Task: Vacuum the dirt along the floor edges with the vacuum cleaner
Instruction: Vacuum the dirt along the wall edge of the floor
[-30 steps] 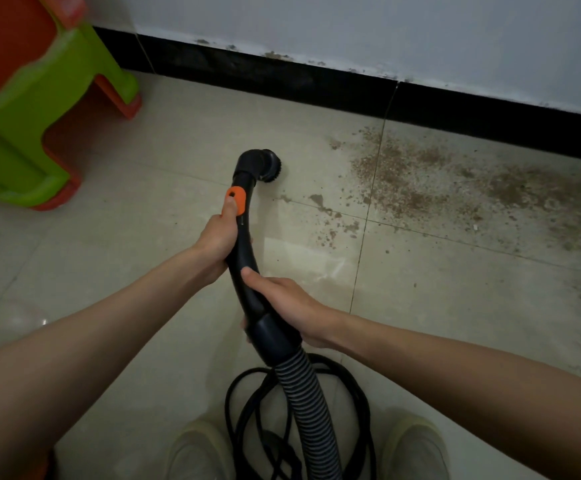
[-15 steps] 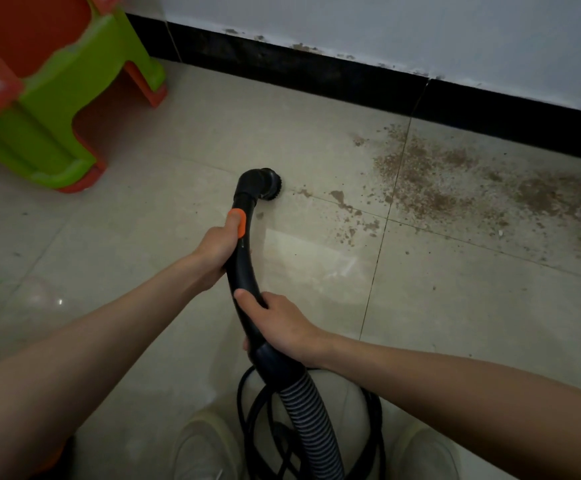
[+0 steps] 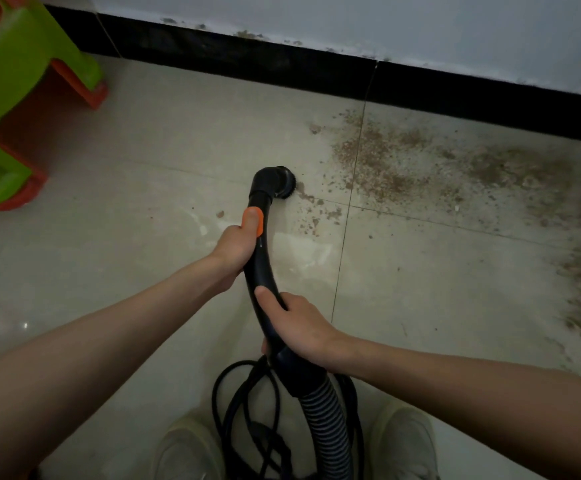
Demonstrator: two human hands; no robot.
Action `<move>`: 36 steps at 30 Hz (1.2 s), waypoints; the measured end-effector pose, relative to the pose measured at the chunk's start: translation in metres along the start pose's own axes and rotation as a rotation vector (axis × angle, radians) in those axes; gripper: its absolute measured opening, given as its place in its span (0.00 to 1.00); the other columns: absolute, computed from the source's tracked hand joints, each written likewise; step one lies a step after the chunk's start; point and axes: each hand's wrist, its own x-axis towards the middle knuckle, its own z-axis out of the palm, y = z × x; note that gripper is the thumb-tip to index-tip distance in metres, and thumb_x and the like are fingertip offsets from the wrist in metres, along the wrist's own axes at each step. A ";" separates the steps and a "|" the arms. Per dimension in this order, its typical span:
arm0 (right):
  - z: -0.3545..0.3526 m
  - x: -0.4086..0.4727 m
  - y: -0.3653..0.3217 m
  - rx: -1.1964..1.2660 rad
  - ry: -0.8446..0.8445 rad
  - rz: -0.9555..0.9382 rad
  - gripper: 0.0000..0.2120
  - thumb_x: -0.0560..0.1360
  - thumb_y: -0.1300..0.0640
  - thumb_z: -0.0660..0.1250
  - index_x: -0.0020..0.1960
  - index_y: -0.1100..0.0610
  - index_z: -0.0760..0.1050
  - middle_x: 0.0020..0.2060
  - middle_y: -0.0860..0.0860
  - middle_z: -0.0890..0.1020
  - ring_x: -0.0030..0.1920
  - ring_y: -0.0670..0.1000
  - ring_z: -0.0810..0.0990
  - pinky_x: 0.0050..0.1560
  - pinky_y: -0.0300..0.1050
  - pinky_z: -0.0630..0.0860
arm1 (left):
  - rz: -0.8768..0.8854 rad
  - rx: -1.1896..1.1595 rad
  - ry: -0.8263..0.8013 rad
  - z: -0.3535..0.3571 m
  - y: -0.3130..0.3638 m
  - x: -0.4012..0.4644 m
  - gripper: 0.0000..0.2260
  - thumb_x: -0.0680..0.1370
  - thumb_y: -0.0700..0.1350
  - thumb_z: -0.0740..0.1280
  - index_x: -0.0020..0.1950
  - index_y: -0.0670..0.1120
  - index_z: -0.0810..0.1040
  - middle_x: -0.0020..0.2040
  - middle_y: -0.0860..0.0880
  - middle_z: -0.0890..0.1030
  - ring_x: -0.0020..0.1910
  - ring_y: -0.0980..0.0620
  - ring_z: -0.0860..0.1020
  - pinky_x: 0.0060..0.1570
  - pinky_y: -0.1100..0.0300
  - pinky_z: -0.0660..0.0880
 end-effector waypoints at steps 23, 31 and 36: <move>0.001 0.004 0.016 0.088 -0.243 0.093 0.20 0.80 0.40 0.58 0.49 0.56 0.75 0.45 0.52 0.81 0.46 0.51 0.81 0.50 0.43 0.78 | 0.018 0.166 -0.104 0.004 0.002 0.000 0.21 0.81 0.61 0.52 0.46 0.45 0.72 0.41 0.45 0.78 0.39 0.49 0.78 0.39 0.56 0.75; 0.010 0.014 0.014 0.206 -0.337 0.177 0.17 0.79 0.48 0.65 0.59 0.60 0.73 0.59 0.60 0.80 0.58 0.61 0.81 0.60 0.55 0.78 | 0.039 0.238 -0.091 -0.014 -0.035 -0.013 0.19 0.82 0.58 0.50 0.55 0.44 0.71 0.41 0.44 0.78 0.38 0.50 0.78 0.37 0.58 0.72; 0.022 0.015 0.014 0.243 -0.403 0.196 0.16 0.81 0.52 0.64 0.62 0.62 0.71 0.60 0.62 0.79 0.60 0.63 0.80 0.60 0.54 0.78 | 0.027 0.262 -0.077 -0.017 -0.050 -0.024 0.19 0.82 0.57 0.50 0.57 0.44 0.70 0.42 0.44 0.78 0.38 0.51 0.78 0.35 0.59 0.71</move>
